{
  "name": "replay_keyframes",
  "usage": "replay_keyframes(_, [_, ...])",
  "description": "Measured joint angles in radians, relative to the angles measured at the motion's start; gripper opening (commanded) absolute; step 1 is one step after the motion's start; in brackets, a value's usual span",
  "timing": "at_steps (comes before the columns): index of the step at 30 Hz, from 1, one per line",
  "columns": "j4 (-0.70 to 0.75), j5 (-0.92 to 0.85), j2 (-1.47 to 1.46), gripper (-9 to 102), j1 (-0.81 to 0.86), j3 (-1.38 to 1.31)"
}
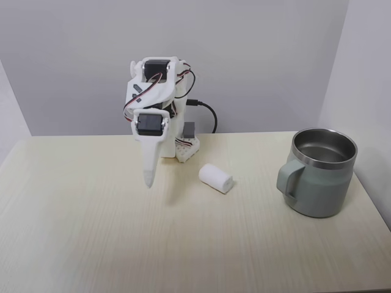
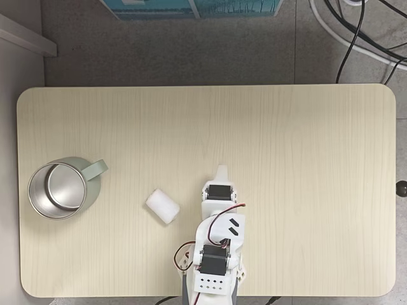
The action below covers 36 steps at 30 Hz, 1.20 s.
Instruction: Grasp a dressing and put it in the cup.
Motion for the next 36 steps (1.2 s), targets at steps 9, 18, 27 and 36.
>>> replay_keyframes(9, [0.0,-0.002,0.0,0,0.0,0.0])
replay_keyframes(18, [0.14,-0.137,0.144,0,-0.19,0.325])
replay_keyframes(27, [0.548,-0.614,0.686,20,-0.535,0.936])
replay_keyframes(36, [0.758,-1.186,0.815,23,-0.666,0.923])
